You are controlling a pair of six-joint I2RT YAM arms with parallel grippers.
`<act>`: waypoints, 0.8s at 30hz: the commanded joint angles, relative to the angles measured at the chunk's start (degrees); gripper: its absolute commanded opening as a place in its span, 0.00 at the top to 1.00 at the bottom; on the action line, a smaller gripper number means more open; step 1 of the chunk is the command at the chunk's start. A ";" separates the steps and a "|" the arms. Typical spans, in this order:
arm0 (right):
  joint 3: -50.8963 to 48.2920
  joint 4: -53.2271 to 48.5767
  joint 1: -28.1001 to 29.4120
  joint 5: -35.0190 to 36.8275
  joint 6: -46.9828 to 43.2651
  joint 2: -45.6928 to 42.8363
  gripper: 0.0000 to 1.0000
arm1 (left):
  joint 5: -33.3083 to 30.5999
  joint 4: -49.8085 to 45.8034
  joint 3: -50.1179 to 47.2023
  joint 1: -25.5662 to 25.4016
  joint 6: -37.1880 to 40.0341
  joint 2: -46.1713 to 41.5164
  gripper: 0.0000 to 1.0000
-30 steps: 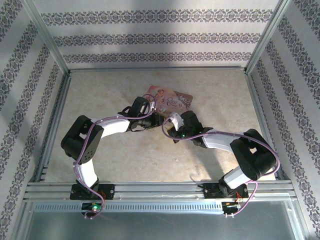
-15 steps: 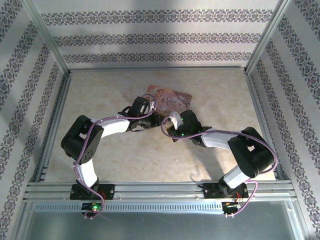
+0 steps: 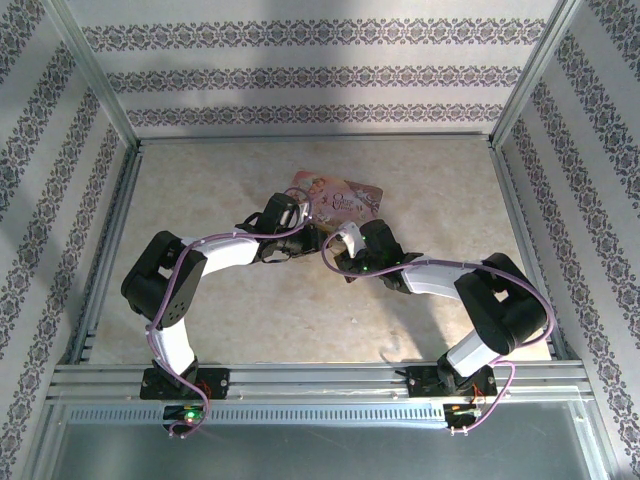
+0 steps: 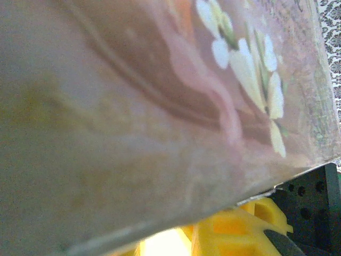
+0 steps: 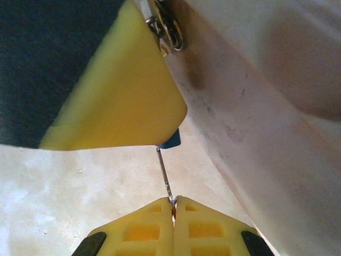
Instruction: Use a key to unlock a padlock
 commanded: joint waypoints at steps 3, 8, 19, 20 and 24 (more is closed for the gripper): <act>0.21 1.85 -1.05 1.93 0.52 0.20 1.00 | 3.07 -0.22 0.89 -0.68 -0.12 -2.87 0.79; 1.04 2.43 -1.05 1.09 0.89 0.88 1.00 | 3.15 -0.18 0.87 -0.69 -0.19 -2.71 0.79; 1.35 4.53 -0.96 -1.65 1.33 1.08 1.00 | 3.24 0.13 0.64 -0.70 -0.36 -2.43 0.79; 1.31 4.66 -0.96 -1.65 1.28 1.08 1.00 | 3.24 0.21 0.58 -0.68 -0.36 -2.42 0.79; 1.22 5.51 -1.05 -1.69 1.60 1.07 1.00 | 3.35 0.22 0.62 -0.73 -0.46 -2.33 0.79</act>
